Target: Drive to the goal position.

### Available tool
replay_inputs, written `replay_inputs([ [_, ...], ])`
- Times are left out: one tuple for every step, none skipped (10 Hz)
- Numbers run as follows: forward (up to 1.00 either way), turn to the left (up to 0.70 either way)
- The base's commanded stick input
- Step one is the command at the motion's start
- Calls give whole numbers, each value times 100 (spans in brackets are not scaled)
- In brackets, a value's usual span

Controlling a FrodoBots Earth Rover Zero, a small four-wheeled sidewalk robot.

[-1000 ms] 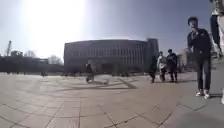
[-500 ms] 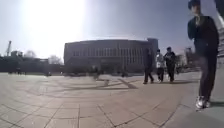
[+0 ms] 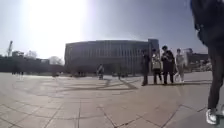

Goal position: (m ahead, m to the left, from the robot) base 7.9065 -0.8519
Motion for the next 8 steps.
replay_inputs([
  [50,0],
  [50,0],
  [50,0],
  [50,1],
  [50,2],
  [50,1],
  [50,0],
  [50,0],
])
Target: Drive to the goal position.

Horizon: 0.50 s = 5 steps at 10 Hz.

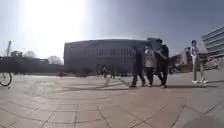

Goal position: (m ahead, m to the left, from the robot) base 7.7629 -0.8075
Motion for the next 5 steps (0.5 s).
replay_inputs([
  [50,0],
  [50,0],
  [50,0],
  [0,0],
  [0,0],
])
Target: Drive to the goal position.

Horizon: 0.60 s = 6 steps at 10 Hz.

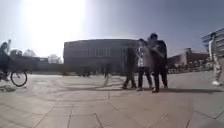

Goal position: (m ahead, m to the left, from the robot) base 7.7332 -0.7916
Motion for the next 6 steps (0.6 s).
replay_inputs([
  [0,0],
  [0,0],
  [0,0],
  [0,0],
  [0,0],
  [0,0],
])
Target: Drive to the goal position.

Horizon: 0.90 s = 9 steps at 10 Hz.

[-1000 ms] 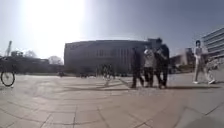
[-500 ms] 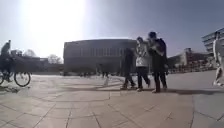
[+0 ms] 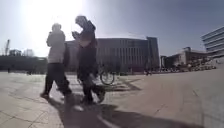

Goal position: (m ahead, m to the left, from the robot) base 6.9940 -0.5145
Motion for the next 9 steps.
replay_inputs([
  [0,0],
  [17,0],
  [30,0],
  [30,0],
  [30,0],
  [30,0],
  [31,0],
  [32,0],
  [35,0],
])
